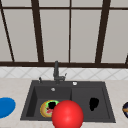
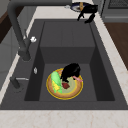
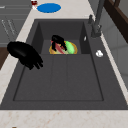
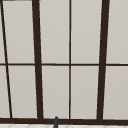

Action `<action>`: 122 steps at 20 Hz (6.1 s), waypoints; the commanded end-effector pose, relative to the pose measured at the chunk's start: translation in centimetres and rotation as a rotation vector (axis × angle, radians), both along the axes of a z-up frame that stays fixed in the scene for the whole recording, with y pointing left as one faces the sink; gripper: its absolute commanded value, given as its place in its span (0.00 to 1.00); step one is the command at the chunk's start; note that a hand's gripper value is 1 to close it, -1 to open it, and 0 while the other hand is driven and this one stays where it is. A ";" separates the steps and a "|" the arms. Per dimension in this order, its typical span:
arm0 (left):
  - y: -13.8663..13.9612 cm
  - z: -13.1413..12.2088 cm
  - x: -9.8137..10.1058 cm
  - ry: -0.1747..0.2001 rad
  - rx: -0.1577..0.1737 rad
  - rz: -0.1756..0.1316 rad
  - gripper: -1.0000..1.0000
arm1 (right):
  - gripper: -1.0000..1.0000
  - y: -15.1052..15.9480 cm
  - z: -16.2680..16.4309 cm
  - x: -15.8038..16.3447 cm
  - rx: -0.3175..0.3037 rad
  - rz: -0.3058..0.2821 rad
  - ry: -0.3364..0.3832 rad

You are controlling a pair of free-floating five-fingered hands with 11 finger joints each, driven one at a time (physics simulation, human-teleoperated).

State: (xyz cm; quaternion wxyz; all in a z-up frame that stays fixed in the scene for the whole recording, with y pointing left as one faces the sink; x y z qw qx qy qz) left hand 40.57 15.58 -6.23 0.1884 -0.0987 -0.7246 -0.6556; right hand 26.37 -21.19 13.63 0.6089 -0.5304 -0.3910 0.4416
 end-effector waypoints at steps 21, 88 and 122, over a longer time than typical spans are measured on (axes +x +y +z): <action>0.4 10.0 0.1 0.083 0.000 -0.032 0.00 | 0.50 0.0 0.0 0.0 0.000 0.000 0.000; 19.3 30.4 -15.2 0.097 -0.053 -0.062 0.00 | 0.50 0.0 0.0 0.0 0.000 0.000 0.000; 39.1 39.4 -34.0 0.163 -0.042 -0.050 0.00 | 0.50 0.0 0.0 0.0 0.000 0.000 0.000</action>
